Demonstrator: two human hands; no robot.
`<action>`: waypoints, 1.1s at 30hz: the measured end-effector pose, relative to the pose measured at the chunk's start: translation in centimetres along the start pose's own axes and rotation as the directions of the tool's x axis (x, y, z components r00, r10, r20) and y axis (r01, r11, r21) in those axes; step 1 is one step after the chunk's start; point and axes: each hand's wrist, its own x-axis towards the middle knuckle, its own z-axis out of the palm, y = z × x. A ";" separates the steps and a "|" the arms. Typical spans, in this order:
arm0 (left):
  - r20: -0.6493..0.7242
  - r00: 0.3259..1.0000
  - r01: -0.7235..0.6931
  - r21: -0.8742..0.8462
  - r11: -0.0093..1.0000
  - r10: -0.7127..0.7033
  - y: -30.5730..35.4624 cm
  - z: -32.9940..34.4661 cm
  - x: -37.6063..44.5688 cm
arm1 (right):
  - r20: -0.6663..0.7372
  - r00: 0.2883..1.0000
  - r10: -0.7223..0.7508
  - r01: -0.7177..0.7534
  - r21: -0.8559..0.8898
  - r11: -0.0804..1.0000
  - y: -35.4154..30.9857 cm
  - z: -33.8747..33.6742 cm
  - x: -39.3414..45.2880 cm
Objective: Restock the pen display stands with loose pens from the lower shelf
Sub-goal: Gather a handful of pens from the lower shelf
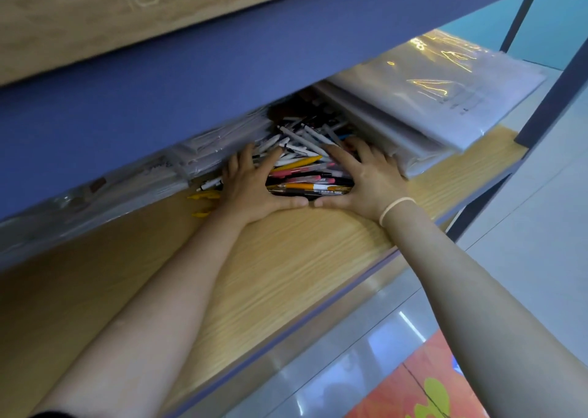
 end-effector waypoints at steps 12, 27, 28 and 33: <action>-0.003 0.996 -0.094 -0.021 0.995 0.094 2.0 0.1 -2.3 | -0.090 0.995 -0.039 0.052 0.145 0.988 0.5 0.1 -3.8; -0.070 0.965 -0.262 -0.270 0.927 0.253 4.2 0.6 -7.5 | -0.078 0.996 -0.038 0.046 0.106 0.993 -1.2 -1.2 -8.2; -0.073 0.963 -0.269 -0.267 0.926 0.259 4.1 0.6 -7.6 | -0.063 0.997 -0.038 0.043 0.080 0.996 -1.6 -1.1 -8.0; -0.163 0.943 -0.312 -0.127 0.941 0.291 3.1 1.5 -7.6 | -0.036 0.995 -0.088 0.085 -0.080 0.993 -3.7 -0.4 -6.7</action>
